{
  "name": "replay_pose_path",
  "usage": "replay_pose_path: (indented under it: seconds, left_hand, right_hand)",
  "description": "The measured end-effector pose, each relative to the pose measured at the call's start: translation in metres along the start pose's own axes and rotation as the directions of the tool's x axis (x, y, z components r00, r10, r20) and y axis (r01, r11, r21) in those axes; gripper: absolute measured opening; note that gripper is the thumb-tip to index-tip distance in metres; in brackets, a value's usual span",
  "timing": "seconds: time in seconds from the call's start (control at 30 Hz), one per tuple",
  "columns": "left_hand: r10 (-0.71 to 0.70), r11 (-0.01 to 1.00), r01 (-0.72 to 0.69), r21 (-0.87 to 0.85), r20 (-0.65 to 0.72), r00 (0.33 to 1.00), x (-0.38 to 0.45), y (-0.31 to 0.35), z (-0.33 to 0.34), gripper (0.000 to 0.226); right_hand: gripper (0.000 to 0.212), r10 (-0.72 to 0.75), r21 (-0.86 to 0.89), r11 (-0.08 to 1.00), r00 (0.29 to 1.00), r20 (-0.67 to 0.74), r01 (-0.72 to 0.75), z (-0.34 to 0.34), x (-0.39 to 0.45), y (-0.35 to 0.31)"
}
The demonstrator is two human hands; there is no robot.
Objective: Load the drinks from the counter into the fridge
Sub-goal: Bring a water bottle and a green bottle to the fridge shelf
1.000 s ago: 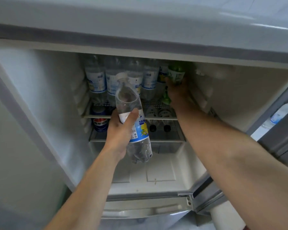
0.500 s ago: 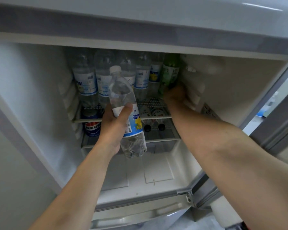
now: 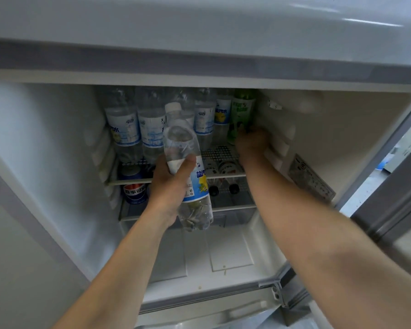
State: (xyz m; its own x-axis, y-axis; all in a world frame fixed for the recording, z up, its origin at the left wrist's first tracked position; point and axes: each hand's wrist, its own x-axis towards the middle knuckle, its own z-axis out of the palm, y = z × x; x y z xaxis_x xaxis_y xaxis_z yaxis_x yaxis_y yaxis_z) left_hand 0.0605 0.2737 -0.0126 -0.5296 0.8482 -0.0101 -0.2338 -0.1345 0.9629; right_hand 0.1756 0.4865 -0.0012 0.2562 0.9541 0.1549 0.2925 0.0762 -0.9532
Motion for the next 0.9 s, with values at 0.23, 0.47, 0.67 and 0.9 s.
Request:
replay_pose_path:
  seconds: [0.23,0.47,0.67,0.9]
  left_hand:
    - [0.149,0.983,-0.165,0.084,0.167,0.975,0.012,0.011,0.007,0.046]
    - [0.193,0.974,-0.216,0.069,0.244,0.950,0.024,0.028,0.039,0.057]
    - [0.214,0.962,-0.254,0.104,0.298,0.930,0.028,0.046,0.033,0.063]
    - [0.111,0.991,-0.117,0.067,0.085,0.990,-0.007,-0.005,-0.021,0.017]
  right_hand:
    - [0.017,-0.184,0.340,0.940,0.811,0.556,-0.019,-0.056,-0.099,-0.004]
    - [0.073,-0.317,0.067,0.933,0.720,0.617,0.354,-0.062,-0.124,0.001]
    - [0.065,-0.344,0.006,0.926,0.837,0.426,0.377,-0.051,-0.093,0.000]
    - [0.060,-0.252,0.083,0.968,0.916,0.313,0.238,-0.017,-0.044,-0.002]
